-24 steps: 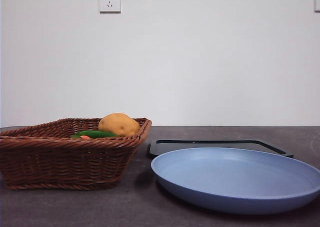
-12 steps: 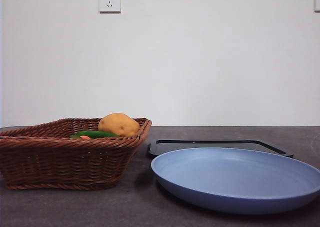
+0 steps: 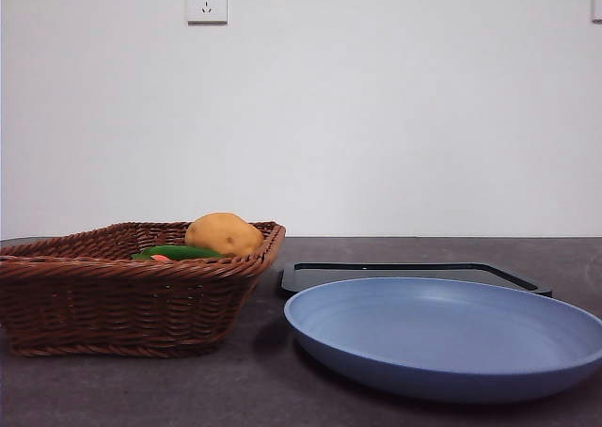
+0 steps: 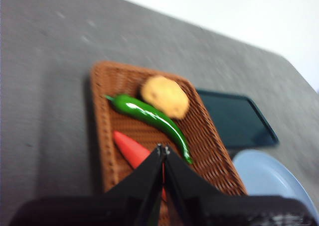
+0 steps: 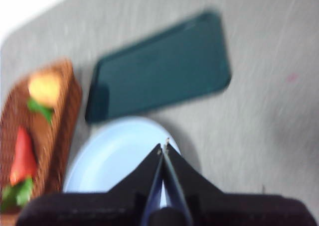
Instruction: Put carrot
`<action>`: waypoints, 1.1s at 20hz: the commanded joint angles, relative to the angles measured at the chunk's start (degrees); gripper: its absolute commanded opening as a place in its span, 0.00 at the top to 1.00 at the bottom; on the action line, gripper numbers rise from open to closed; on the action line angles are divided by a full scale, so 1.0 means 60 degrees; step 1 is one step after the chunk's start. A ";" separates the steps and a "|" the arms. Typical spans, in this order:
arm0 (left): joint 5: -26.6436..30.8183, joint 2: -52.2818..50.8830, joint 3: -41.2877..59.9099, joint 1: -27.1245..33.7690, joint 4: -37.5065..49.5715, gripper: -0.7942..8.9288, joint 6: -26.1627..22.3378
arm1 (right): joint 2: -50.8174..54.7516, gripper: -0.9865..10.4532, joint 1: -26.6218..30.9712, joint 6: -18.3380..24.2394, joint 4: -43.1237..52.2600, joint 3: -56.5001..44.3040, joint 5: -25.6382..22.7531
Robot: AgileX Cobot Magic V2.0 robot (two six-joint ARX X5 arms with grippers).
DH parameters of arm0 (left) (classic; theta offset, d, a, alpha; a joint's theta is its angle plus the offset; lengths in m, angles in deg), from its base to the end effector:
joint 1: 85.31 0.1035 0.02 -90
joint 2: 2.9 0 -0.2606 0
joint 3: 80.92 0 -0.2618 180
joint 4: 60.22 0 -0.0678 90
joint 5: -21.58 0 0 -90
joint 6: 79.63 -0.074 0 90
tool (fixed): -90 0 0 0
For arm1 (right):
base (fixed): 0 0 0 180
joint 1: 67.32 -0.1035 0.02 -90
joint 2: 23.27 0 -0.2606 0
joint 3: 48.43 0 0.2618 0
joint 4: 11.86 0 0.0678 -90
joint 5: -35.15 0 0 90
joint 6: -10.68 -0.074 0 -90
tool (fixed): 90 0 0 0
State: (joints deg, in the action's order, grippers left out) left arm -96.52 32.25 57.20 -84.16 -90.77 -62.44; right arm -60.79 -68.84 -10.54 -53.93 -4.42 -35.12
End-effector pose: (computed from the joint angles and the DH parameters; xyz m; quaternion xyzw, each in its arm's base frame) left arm 0.1893 -0.0311 0.2305 -0.1937 0.2315 -0.1956 0.9331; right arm 0.1845 0.0299 0.2118 0.2198 0.3288 0.1170 0.9110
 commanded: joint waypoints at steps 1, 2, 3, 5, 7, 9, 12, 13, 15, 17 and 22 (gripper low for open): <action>-0.0470 0.1024 -0.0736 -0.0237 -0.0597 0.91 -0.0790 | -0.0885 0.91 -0.0007 0.0718 -0.0474 0.0393 0.0222; -0.0510 0.1439 -0.1056 -0.0372 -0.0991 0.91 -0.1060 | -0.1293 0.91 -0.0007 0.0918 -0.0699 0.0503 0.0390; -0.0568 0.1832 -0.1330 -0.0528 -0.1279 0.91 -0.1286 | -0.1730 0.91 -0.0007 0.1126 -0.0914 0.0590 0.0616; -0.0608 0.2350 -0.1592 -0.0809 -0.1355 0.91 -0.1406 | -0.2415 0.90 -0.0007 0.1377 -0.1082 0.0616 0.0885; -0.0652 0.2572 -0.1647 -0.1035 -0.1275 0.91 -0.1402 | -0.2965 0.86 -0.0011 0.1439 -0.1089 0.0616 0.1016; -0.0648 0.2601 -0.1647 -0.1224 -0.1271 0.90 -0.1406 | -0.3399 0.81 -0.0011 0.1439 -0.1056 0.0616 0.1013; -0.0576 0.2601 -0.1647 -0.1370 -0.1129 0.74 -0.1395 | -0.3985 0.72 -0.0098 0.1395 -0.0841 0.0616 0.0980; -0.0579 0.2601 -0.1647 -0.1392 -0.1089 0.68 -0.1373 | -0.4186 0.71 -0.0204 0.1330 -0.0729 0.0616 0.0973; -0.0579 0.2601 -0.1647 -0.1395 -0.1056 0.64 -0.1366 | -0.4648 0.71 -0.0415 0.1246 -0.0368 0.0616 0.0973; -0.0579 0.2601 -0.1647 -0.1395 -0.1056 0.64 -0.1362 | -0.5213 0.71 -0.0685 0.1031 0.0029 0.0616 0.0969; -0.0579 0.2601 -0.1647 -0.1395 -0.1064 0.64 -0.1366 | -0.6510 0.72 -0.1042 0.0831 0.0863 0.0616 0.0976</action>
State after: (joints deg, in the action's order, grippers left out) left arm -99.93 47.60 48.04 -92.25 -97.79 -69.80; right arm -99.17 -74.89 -4.92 -49.12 -1.53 -29.33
